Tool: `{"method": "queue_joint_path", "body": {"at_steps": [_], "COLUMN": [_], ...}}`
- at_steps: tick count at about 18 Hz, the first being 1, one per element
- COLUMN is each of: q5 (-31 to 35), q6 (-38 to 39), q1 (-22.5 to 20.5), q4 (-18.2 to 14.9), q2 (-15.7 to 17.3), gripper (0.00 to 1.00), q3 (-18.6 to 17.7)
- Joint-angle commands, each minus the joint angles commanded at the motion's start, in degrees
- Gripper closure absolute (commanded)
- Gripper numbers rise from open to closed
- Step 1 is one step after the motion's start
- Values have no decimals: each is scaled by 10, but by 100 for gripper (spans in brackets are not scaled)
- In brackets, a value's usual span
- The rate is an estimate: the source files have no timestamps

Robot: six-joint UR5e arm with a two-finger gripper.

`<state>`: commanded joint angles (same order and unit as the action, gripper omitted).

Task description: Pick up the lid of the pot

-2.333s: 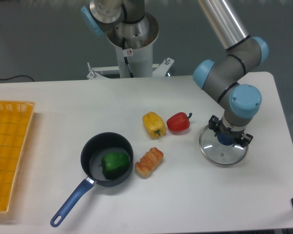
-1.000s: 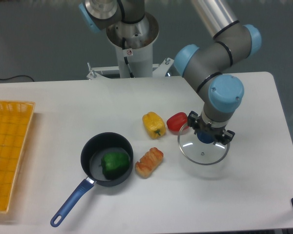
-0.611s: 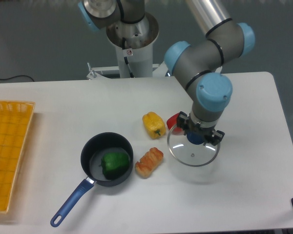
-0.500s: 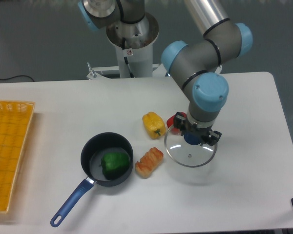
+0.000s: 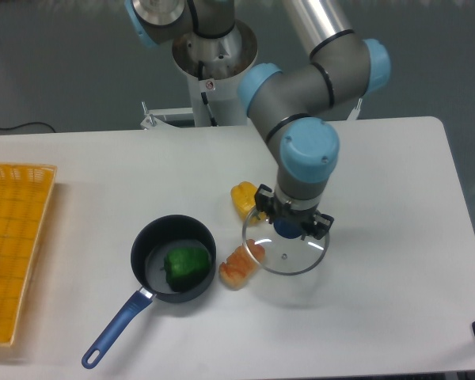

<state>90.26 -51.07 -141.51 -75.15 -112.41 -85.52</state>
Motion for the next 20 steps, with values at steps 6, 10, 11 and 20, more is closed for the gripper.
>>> {"method": "queue_joint_path", "body": {"at_steps": [6,10,11,20], "q5": [0,0,0,0], "q6": [5,6,7,10], "q1": [18,26,27,34], "q4": [-2,-2,-4,-8], "q2": [11,21,22,16], "gripper": [48,48,48,48], "q3": [0,-4,-5,-4]}}
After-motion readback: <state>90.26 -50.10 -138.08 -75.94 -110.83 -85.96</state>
